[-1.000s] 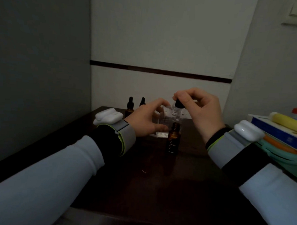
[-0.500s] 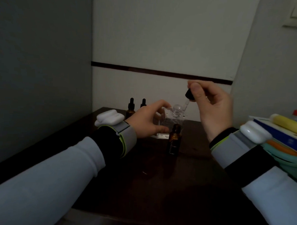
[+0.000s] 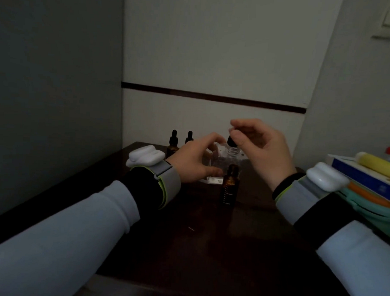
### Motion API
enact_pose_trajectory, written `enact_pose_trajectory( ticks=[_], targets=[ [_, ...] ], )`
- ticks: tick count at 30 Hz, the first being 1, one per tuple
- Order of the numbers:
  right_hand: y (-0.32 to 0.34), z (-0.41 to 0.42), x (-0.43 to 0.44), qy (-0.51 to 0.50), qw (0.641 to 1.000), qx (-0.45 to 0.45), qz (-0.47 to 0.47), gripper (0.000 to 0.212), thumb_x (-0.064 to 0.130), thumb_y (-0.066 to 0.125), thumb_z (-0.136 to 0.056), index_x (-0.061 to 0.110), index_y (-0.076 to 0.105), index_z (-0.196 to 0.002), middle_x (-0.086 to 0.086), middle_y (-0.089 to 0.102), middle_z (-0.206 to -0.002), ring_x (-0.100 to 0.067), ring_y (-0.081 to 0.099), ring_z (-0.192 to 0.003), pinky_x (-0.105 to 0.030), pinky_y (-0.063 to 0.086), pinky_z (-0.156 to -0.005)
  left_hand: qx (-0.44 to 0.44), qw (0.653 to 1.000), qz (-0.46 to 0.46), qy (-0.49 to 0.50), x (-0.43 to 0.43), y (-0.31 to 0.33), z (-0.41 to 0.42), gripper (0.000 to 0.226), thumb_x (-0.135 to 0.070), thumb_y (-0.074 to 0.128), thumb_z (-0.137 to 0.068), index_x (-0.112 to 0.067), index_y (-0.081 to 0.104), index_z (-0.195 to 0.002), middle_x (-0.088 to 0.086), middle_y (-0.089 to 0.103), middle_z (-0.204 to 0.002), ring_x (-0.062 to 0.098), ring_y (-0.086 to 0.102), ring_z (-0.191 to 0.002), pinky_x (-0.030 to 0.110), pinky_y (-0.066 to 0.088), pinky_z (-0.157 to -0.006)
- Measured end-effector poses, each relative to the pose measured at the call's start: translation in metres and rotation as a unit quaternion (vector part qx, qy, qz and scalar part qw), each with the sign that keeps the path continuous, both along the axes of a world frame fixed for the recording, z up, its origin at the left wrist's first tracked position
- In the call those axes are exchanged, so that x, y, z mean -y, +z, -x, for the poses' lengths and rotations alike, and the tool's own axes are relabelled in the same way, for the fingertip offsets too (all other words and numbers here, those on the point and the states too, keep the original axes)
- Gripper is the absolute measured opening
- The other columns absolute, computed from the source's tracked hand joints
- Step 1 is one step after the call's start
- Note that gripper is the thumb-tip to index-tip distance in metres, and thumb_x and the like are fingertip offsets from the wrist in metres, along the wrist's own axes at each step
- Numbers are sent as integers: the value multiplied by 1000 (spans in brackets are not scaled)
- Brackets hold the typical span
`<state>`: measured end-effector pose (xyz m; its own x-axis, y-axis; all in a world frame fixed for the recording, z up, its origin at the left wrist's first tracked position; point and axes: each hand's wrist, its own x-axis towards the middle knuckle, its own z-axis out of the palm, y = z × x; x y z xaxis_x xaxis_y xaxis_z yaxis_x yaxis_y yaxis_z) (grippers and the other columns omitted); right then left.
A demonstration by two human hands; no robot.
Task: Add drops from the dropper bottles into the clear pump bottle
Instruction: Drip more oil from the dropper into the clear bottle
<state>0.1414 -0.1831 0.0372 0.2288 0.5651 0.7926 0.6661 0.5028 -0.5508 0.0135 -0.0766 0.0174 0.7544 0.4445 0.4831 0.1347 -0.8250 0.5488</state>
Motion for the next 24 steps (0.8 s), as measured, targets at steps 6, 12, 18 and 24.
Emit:
enact_pose_trajectory(
  ticks=[6, 12, 18, 24],
  targets=[
    [2, 0, 3, -5, 999, 24, 25, 14, 18, 64, -87, 32, 66, -90, 7, 69, -93, -3, 65, -87, -21, 53, -78, 3, 1000, -2, 2, 0, 0, 0, 58, -21, 76, -77, -28, 44, -124, 0, 57, -116, 15, 60, -103, 43, 52, -90],
    [2, -1, 3, -12, 1000, 9, 19, 10, 20, 68, -83, 30, 65, -81, 11, 68, -82, 2, 63, -76, -17, 51, -72, 2, 1000, -3, 0, 0, 0, 0, 57, -20, 76, -77, -28, 44, -124, 1, 57, -116, 17, 60, -101, 44, 53, -88],
    [3, -4, 1, -22, 1000, -2, 3, 17, 14, 69, -82, 27, 63, -73, 11, 65, -72, 6, 60, -64, -10, 45, -64, 4, 1000, -6, 2, 0, 0, 0, 56, -19, 76, -77, -28, 44, -123, 2, 57, -113, 17, 61, -99, 43, 53, -86],
    [2, -5, 1, -15, 1000, -7, 7, 14, 15, 69, -83, 27, 65, -76, 7, 67, -75, 1, 61, -68, -18, 50, -68, -1, 1000, -2, 1, -1, -1, 0, 58, -21, 76, -77, -29, 43, -125, 2, 55, -116, 18, 59, -103, 44, 52, -89]
  ],
)
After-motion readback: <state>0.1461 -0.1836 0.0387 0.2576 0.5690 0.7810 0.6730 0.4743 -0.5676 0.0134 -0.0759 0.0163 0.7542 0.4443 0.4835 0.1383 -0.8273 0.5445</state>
